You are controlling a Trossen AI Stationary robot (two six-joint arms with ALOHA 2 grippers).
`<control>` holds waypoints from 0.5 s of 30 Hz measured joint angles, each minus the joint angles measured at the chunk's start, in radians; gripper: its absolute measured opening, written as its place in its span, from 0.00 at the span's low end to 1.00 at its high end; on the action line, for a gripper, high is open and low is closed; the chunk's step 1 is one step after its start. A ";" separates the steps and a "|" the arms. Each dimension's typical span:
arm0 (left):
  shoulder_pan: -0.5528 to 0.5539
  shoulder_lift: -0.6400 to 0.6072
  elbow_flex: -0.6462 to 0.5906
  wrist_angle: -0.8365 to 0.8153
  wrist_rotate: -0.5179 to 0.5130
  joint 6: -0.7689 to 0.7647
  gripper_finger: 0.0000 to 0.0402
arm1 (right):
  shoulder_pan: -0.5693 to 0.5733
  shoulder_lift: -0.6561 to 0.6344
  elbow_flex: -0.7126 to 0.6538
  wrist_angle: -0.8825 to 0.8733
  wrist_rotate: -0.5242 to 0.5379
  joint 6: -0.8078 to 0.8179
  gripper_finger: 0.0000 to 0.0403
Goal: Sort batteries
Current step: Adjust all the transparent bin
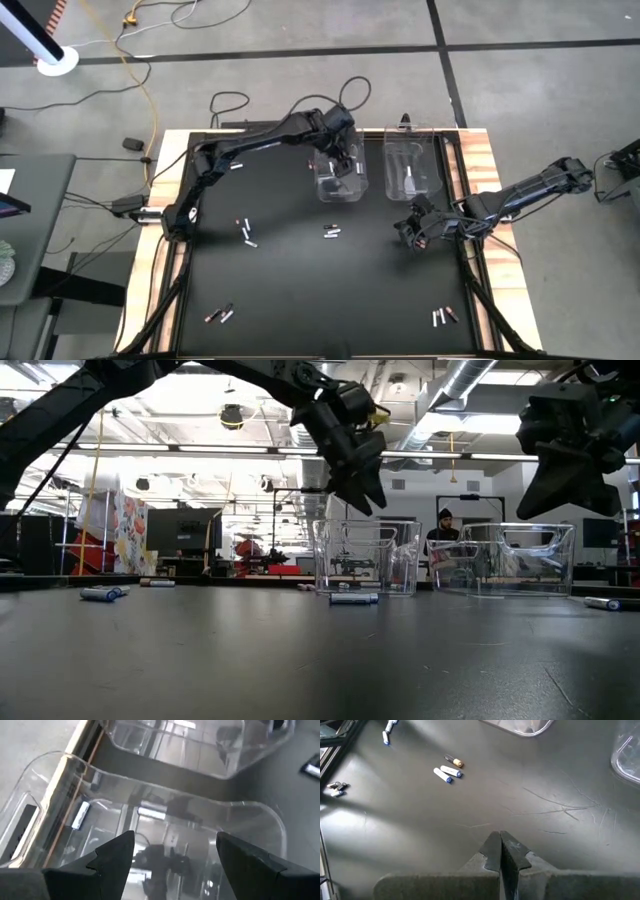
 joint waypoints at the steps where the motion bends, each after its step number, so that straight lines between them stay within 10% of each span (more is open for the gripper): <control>1: 0.000 0.000 -0.008 0.030 0.000 -0.016 0.69 | 0.000 0.000 0.000 -0.003 0.000 0.000 0.04; 8: -0.034 -0.038 -0.111 0.114 -0.052 -0.043 0.69 | 0.023 0.000 0.000 -0.001 -0.006 0.000 0.04; 15: -0.045 -0.303 -0.513 0.387 -0.106 -0.072 0.69 | 0.064 0.000 0.000 0.000 -0.009 0.008 0.04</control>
